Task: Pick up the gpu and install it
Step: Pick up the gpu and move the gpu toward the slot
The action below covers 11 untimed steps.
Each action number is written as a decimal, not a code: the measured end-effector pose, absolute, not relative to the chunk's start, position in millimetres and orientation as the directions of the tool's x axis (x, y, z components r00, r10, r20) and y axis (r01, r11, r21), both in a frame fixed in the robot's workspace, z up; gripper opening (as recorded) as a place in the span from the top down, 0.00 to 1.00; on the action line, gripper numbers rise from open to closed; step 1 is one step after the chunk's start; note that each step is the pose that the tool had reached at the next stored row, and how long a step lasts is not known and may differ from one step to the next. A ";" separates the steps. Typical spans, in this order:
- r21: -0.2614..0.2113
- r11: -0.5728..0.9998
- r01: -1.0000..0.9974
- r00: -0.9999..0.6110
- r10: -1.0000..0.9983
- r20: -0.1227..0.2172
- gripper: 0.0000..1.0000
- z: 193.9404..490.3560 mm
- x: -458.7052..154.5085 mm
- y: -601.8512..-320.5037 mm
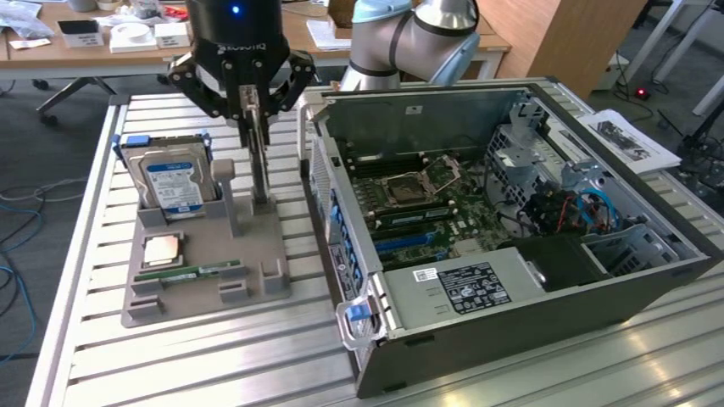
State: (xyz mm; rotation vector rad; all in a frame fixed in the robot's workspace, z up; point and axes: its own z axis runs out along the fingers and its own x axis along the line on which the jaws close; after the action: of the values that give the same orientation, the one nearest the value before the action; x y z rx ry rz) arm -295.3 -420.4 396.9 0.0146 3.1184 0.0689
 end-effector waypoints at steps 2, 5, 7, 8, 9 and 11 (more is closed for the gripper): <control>0.044 0.999 0.009 -1.000 0.010 -0.022 0.73 400.8 -295.4 -420.4; 0.044 0.999 0.009 -1.000 0.010 -0.022 0.73 406.2 -295.4 -420.4; 0.044 0.999 0.009 -1.000 0.010 -0.022 0.73 409.3 -295.4 -420.4; 0.044 0.999 0.009 -1.000 0.010 -0.022 0.73 410.4 -295.4 -420.4; 0.044 0.999 0.009 -1.000 0.010 -0.022 0.73 411.5 -295.4 -420.4; 0.044 0.999 0.009 -1.000 0.010 -0.022 0.73 412.9 -295.4 -420.4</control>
State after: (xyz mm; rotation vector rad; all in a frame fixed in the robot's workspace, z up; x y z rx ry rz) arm -295.4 -420.4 412.9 0.0146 3.1185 0.0689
